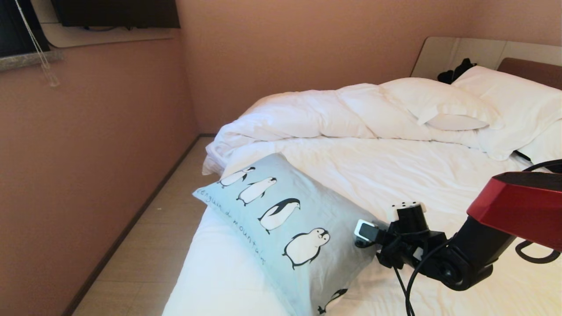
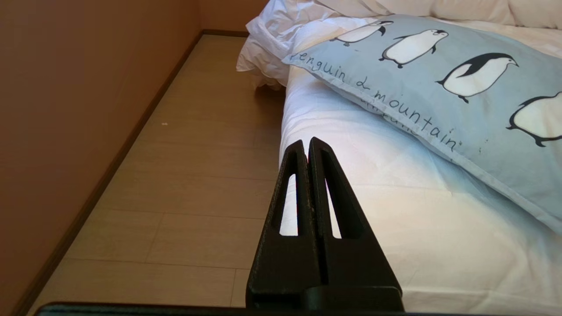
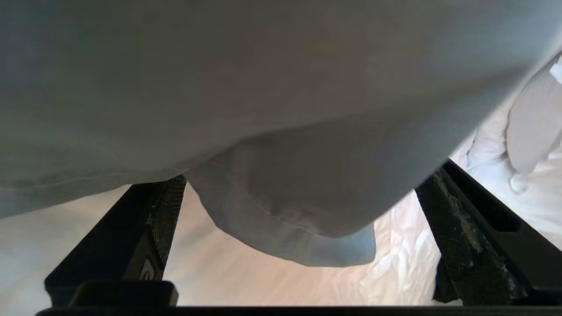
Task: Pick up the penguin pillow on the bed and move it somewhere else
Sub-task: Pick up the pillow
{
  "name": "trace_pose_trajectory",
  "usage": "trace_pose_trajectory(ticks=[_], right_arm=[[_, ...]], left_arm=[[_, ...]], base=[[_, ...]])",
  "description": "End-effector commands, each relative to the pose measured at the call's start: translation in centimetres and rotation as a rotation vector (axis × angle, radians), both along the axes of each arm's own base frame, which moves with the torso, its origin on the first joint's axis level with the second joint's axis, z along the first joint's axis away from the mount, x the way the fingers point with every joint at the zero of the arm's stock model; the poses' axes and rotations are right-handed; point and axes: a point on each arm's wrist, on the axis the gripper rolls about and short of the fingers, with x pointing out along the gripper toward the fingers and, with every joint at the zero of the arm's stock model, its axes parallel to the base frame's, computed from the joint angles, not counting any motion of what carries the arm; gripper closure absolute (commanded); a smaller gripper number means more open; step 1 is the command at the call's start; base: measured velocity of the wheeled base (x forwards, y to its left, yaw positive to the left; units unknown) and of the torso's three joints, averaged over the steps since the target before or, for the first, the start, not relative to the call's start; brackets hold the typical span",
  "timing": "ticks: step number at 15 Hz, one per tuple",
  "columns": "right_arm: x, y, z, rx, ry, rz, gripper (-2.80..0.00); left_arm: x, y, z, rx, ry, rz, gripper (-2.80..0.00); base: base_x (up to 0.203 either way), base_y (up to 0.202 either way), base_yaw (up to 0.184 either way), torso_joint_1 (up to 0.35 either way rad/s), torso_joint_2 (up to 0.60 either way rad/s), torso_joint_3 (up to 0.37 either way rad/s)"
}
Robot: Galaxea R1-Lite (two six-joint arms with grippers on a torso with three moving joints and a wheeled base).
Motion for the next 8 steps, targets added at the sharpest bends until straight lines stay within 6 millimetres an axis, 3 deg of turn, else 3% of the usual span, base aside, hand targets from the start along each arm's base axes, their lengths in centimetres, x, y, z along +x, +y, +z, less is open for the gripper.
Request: trace_pose_trajectory(ticks=[1,8], right_arm=[[0.1,0.0,-0.1,-0.032,0.000,0.021,-2.80],[1.1,0.6,0.4,-0.095,-0.110,0.087,-2.80]], left_arm=[[0.0,0.0,-0.1,-0.001,0.003,0.001,0.00],[0.0,0.0,-0.1,-0.001,0.003,0.001,0.00]], base=[[0.000,0.000,0.000,0.000,0.00,0.000],[0.000,0.000,0.000,0.000,0.00,0.000]])
